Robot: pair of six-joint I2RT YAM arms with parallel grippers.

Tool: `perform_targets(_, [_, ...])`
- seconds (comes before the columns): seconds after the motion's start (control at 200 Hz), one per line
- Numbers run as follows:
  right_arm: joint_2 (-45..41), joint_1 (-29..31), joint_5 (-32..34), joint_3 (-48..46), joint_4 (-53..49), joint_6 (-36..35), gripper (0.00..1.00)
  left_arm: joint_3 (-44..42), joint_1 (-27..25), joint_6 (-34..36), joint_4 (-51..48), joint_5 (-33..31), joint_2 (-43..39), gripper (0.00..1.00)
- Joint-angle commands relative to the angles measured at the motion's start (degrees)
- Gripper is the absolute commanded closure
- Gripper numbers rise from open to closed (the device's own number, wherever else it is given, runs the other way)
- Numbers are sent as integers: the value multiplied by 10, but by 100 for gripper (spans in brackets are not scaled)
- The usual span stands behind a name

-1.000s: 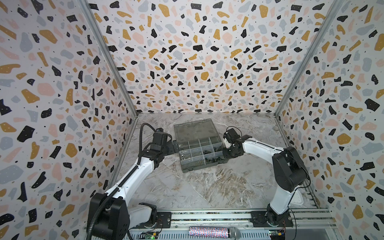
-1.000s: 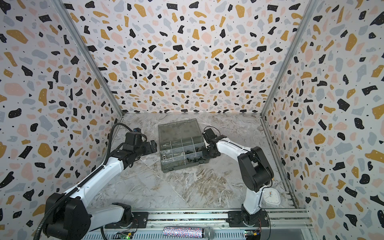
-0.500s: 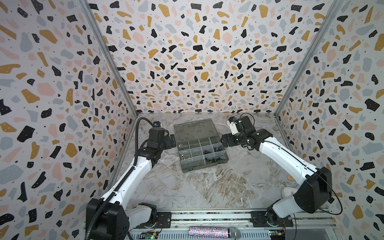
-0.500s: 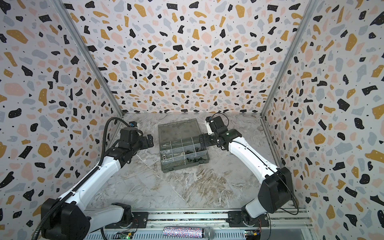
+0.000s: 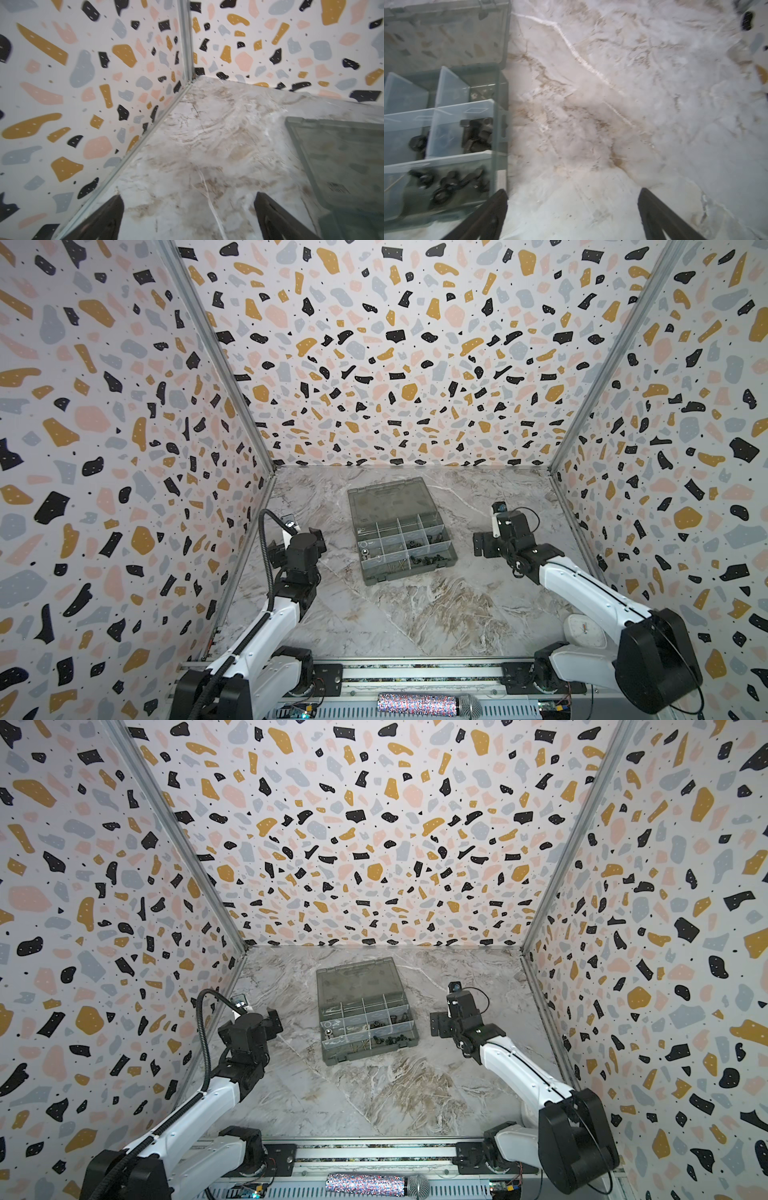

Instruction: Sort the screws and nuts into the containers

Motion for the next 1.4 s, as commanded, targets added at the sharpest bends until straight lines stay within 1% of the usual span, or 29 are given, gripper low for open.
perform_targets(0.0, [-46, -9, 54, -69, 174, -56, 1, -22, 24, 45, 176, -37, 37, 0])
perform_targets(0.06, [-54, -18, 81, -94, 216, -62, 1, -40, 32, 45, 225, -31, 61, 0])
perform_targets(0.17, [-45, -44, 87, -127, 292, -70, 1, -66, 43, 49, 315, -41, 108, 0])
perform_targets(0.195, [-40, -51, 84, -137, 315, -71, 1, -71, 47, 47, 337, -42, 120, 0])
perform_targets(0.235, [-29, -64, 80, -153, 355, -66, 1, -76, 58, 22, 360, -35, 138, 0])
perform_targets(0.26, [-20, -76, 75, -160, 381, -63, 1, -77, 61, 22, 367, -29, 150, 0])
perform_targets(0.29, [-7, -87, 69, -169, 409, -64, 1, -76, 61, 19, 371, -37, 166, 0])
perform_targets(0.335, [15, -101, 64, -179, 444, -71, 1, -85, 61, 18, 404, -36, 188, 0])
perform_targets(0.42, [50, -122, 54, -197, 511, -88, 1, -104, 59, 50, 463, 29, 218, 1])
perform_targets(0.476, [68, -136, 23, -215, 561, -109, 1, -122, 49, 72, 512, 46, 235, 1])
perform_targets(0.531, [81, -144, 20, -227, 590, -116, 1, -139, 34, 108, 563, 79, 256, 1])
perform_targets(0.576, [87, -158, 6, -236, 618, -116, 1, -149, 22, 119, 600, 64, 268, 0])
perform_targets(0.611, [88, -173, -22, -235, 616, -116, 1, -147, 22, 119, 593, 63, 266, 0])
perform_targets(0.661, [102, -201, -64, -249, 664, -90, 1, -137, 22, 116, 554, 66, 255, 0])
perform_targets(0.706, [121, -216, -91, -255, 697, -83, 1, -134, 22, 116, 557, 65, 260, 0])
perform_targets(0.736, [123, -215, -94, -249, 688, -90, 1, -134, 23, 115, 565, 65, 265, 0])
perform_targets(0.766, [127, -212, -113, -245, 680, -103, 1, -133, 26, 113, 562, 67, 265, 0])
perform_targets(0.786, [134, -211, -134, -247, 690, -114, 1, -131, 27, 111, 555, 65, 263, 0])
perform_targets(0.821, [153, -207, -167, -258, 735, -131, 1, -125, 28, 104, 542, 55, 262, 0])
perform_targets(0.891, [171, -197, -170, -285, 799, -136, 1, -113, 41, 84, 522, 50, 266, 0])
perform_targets(0.941, [171, -200, -172, -278, 786, -136, 1, -110, 45, 82, 512, 54, 263, 0])
perform_targets(1.181, [166, -196, -165, -283, 787, -140, 1, -112, 45, 81, 516, 54, 264, 0])
perform_targets(1.276, [165, -185, -145, -284, 787, -143, 1, -116, 45, 82, 516, 55, 258, 0])
perform_targets(1.397, [164, -184, -143, -284, 785, -144, 1, -118, 44, 81, 519, 53, 256, 0])
